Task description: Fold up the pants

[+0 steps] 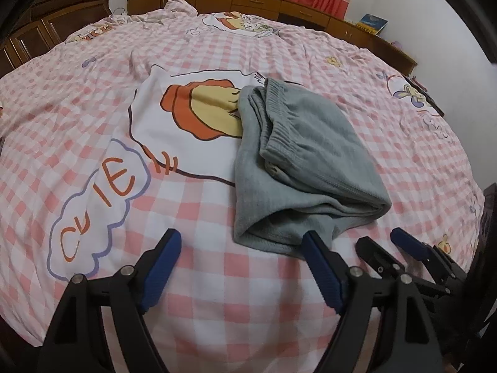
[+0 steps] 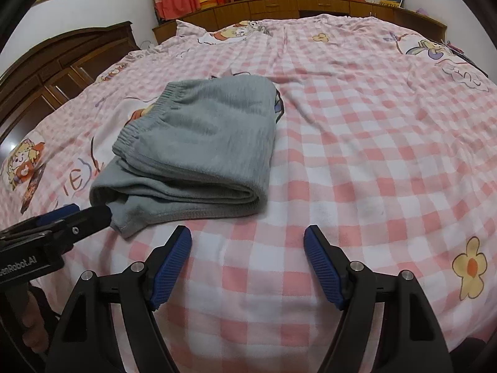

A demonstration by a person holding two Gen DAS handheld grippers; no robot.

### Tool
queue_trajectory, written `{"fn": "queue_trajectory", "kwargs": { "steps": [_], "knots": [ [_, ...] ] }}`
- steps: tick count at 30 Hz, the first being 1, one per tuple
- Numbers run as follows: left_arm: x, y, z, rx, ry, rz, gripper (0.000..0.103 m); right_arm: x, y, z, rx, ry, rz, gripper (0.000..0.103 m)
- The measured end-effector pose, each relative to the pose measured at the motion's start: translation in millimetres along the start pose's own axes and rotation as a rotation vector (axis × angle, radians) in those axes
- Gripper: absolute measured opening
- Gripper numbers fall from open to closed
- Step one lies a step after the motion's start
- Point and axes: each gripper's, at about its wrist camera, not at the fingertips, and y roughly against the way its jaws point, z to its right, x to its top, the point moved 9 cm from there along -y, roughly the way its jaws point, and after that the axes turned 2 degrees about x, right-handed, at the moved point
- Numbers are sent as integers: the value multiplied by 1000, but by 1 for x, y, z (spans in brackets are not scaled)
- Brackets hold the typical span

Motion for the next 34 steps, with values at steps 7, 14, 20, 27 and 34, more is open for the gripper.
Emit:
{"fn": "queue_trajectory", "kwargs": {
  "steps": [7,14,20,27,34],
  "knots": [
    [-2,-1,3,9,-19,-5,86,-3,-2,-1,-14,12,1,77],
    [-1,-2,2,21,-21,-4,89,-4,-4,-1,-16,9,-3,78],
    [-3,-5,0,34,-9,-1,89,-5,-5,-2,-15,7,-3,78],
    [-7,-6,0,59,-18,-2,89,-6,-7,-1,-15,9,-4,78],
    [-7,-7,0,67,-28,-4,89,-6,-7,-1,-17,11,-2,78]
  ]
}}
